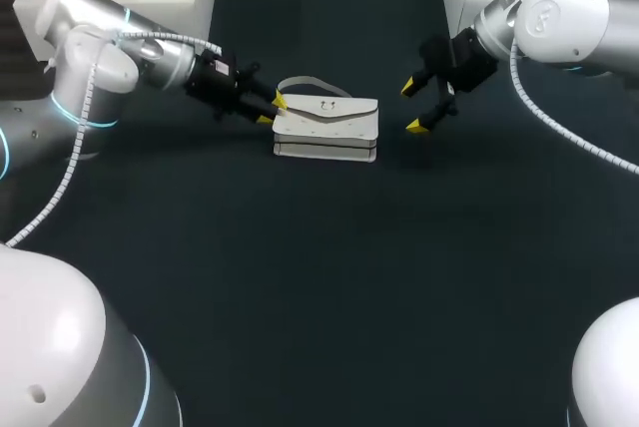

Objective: Pick up the bag, open it, inspect its contents, close it, and place it on the opposite side

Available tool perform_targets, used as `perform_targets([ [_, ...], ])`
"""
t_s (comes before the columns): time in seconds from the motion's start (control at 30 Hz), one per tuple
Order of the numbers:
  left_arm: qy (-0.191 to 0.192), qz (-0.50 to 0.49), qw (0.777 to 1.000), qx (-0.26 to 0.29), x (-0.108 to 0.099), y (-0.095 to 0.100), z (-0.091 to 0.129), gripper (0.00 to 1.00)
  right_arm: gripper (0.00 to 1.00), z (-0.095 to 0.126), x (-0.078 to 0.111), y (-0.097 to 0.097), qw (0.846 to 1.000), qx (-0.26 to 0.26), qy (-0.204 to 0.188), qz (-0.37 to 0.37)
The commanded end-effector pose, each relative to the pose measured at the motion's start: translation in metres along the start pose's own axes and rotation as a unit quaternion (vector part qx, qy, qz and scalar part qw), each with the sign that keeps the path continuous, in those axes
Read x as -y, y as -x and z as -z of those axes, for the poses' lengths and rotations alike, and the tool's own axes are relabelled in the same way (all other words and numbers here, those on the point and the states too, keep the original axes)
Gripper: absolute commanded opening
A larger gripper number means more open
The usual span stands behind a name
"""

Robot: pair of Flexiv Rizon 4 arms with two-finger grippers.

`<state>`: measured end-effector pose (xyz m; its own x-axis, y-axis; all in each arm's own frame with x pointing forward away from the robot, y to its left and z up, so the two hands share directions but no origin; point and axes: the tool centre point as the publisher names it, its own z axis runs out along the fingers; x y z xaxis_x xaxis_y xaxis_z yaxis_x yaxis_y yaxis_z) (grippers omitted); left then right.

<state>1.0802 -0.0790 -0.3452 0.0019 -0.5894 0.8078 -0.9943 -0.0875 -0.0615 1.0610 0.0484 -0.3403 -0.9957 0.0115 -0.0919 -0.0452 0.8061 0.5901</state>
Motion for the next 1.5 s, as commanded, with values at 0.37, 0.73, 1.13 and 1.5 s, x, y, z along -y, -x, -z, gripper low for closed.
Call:
perform_targets([
  [0.37,0.015,-0.089,0.993,0.069,0.001,-0.015,0.075,1.0,1.0,0.014,-0.027,-0.005,0.998,0.046,-0.049,0.008],
  [0.73,0.023,-0.237,0.955,0.177,0.011,-0.017,0.111,1.0,1.0,0.025,-0.063,-0.02,0.98,0.129,-0.146,0.044],
  [1.13,0.06,-0.361,0.903,0.224,0.002,-0.026,0.122,1.0,1.0,0.026,-0.069,-0.028,0.965,0.193,-0.163,0.068],
  [1.5,0.06,-0.364,0.901,0.229,0.003,-0.027,0.122,1.0,1.0,0.025,-0.069,-0.03,0.958,0.211,-0.179,0.074],
])
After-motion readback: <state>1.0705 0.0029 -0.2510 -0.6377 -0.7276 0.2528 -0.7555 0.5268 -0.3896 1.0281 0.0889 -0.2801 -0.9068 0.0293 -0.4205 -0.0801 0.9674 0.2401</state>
